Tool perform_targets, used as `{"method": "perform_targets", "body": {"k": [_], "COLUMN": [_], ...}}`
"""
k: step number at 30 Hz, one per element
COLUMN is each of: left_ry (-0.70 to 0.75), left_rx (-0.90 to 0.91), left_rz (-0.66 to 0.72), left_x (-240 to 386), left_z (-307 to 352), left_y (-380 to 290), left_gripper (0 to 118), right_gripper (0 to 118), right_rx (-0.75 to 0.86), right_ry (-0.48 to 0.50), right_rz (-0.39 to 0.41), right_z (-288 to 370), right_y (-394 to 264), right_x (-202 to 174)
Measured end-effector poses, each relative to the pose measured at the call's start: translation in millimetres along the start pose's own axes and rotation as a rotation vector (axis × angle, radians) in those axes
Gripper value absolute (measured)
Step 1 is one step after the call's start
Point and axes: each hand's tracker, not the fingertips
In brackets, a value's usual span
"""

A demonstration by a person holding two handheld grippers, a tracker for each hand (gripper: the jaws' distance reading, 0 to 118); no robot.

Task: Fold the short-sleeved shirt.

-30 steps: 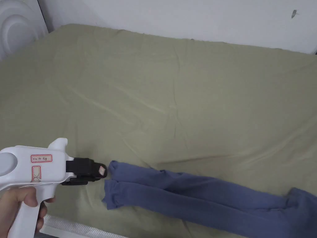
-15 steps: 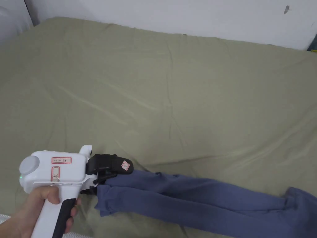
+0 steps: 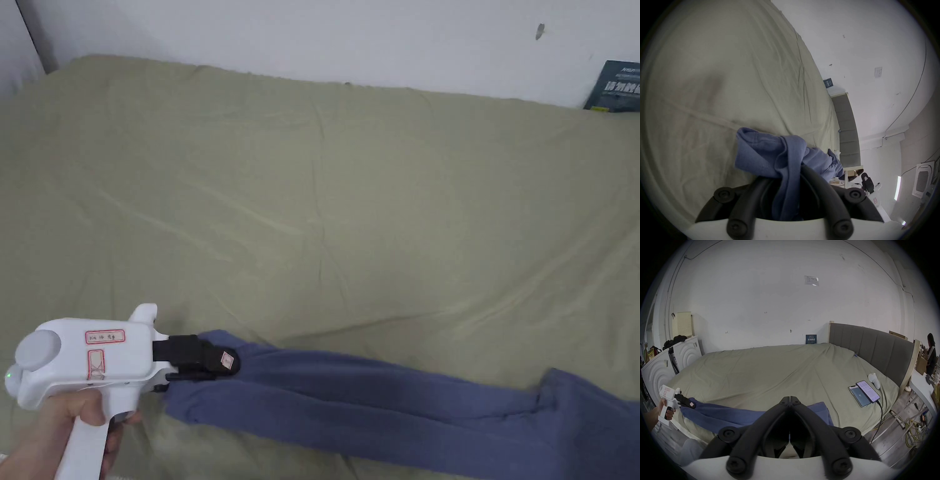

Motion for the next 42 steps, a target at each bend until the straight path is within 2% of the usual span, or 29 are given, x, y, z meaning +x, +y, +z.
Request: {"method": "perform_targets", "body": {"k": [7, 11, 17, 24, 27, 30, 38, 39, 40, 41, 42], "left_ry": [0.084, 0.189, 0.293, 0.424, 0.437, 0.535, 0.638, 0.663, 0.649, 0.635, 0.628], "left_rx": [0.083, 0.145, 0.144, 0.123, 0.095, 0.088, -0.051, -0.063, -0.058, -0.074, -0.088], "left_rz": [-0.001, -0.001, -0.062, -0.279, -0.319, -0.358, -0.4, -0.415, -0.409, -0.4, -0.393], "left_x": [15, 22, 61, 145, 173, 185, 180, 178, 178, 174, 178], "left_z": [61, 104, 101, 53, 18, -24, -145, -154, -162, -171, -172], "left_y": [17, 28, 12, -23, -37, -50, -79, -81, -85, -85, -87], "left_gripper": [6, 6, 6, 6, 6, 6, 6, 12, 35, 96, 118], "right_gripper": [0, 0, 0, 0, 0, 0, 0, 0, 0, 0, 0], "right_rx": [0.012, 0.006, 0.014, 0.026, 0.023, 0.006, -0.045, -0.05, -0.054, -0.057, -0.061], "right_ry": [0.016, 0.033, 0.046, 0.032, 0.042, 0.046, 0.038, 0.033, 0.034, 0.031, 0.026], "right_rz": [-0.019, -0.037, -0.016, 0.005, 0.0, 0.001, -0.018, -0.021, -0.024, -0.027, -0.032], "right_z": [3, 1, 2, 6, 8, 8, 7, 7, 6, 6, 6], "right_y": [-2, -4, -4, -1, -5, -11, -22, -23, -24, -24, -24], "right_x": [7, 7, 5, 7, 10, 13, 31, 33, 35, 37, 39]}}
